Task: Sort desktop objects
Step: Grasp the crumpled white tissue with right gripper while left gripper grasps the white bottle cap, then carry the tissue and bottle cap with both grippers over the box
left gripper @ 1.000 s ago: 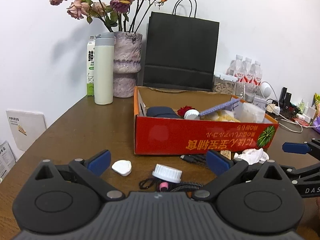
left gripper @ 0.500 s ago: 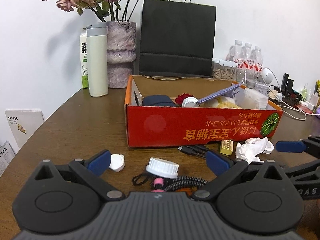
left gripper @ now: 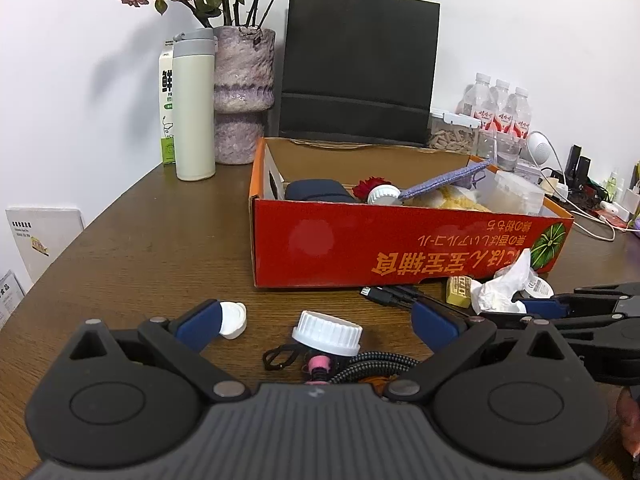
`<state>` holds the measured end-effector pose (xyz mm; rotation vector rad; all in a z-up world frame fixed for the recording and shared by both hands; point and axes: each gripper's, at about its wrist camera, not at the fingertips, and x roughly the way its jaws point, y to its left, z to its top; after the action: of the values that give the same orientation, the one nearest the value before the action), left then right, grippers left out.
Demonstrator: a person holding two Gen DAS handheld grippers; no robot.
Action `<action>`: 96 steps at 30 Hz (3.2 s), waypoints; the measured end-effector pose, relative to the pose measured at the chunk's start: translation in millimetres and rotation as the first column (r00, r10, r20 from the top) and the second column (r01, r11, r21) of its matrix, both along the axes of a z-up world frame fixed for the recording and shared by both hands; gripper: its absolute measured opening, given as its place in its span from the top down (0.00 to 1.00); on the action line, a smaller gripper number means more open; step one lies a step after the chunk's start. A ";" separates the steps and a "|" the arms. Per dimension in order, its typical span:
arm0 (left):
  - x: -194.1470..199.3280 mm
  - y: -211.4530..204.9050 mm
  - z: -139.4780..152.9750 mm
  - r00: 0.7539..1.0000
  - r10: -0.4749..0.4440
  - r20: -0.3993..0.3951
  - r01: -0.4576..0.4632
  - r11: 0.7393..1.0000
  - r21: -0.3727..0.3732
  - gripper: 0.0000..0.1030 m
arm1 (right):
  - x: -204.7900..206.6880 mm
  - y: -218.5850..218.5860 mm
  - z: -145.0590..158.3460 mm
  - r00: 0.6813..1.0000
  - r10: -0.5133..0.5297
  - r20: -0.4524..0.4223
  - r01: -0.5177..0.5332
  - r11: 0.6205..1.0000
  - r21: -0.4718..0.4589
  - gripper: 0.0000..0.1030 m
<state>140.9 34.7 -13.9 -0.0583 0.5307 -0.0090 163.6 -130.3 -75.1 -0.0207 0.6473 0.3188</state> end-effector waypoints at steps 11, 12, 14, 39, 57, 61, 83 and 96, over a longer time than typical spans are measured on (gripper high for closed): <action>0.4 -2.8 -0.7 1.000 -0.002 -0.002 0.002 1.000 0.013 0.00 | -7.9 -6.5 7.3 0.999 -0.007 0.040 0.005 0.999 0.042 0.83; 0.3 -3.2 -0.8 1.000 -0.001 -0.003 0.001 1.000 0.016 0.00 | -8.7 -6.9 8.2 0.999 -0.006 0.044 0.004 0.999 0.045 0.83; 0.6 -4.0 -1.3 1.000 -0.001 -0.004 0.001 1.000 0.021 0.01 | -10.2 -6.8 10.0 0.999 -0.007 0.054 0.004 0.999 0.047 0.83; 21.1 -6.9 -13.2 0.994 -0.012 -0.108 0.014 1.000 0.016 0.61 | -24.2 -2.2 19.9 0.994 0.021 0.105 -0.026 0.998 0.049 0.83; -3.2 -15.4 36.6 0.992 -0.032 0.125 0.032 0.999 0.001 0.61 | -31.9 0.6 44.7 0.977 0.030 0.213 -0.046 0.996 0.071 0.83; 6.2 -19.8 52.9 0.985 -0.031 0.168 0.031 1.000 -0.001 0.61 | -26.2 2.0 58.6 0.967 0.020 0.253 -0.044 0.995 0.090 0.83; 104.3 -12.0 51.6 0.981 0.026 0.191 -0.018 0.999 -0.042 0.61 | 79.7 30.1 50.0 0.975 0.018 0.224 -0.040 0.995 0.095 0.83; 121.9 -12.7 25.6 0.994 0.007 0.105 -0.008 1.000 0.002 0.61 | 96.1 31.2 30.1 0.985 0.035 0.167 -0.042 0.998 0.039 0.83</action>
<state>262.7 22.0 11.7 -0.0569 0.4253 -0.0040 259.7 -99.1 -45.0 -0.0186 0.4752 0.3638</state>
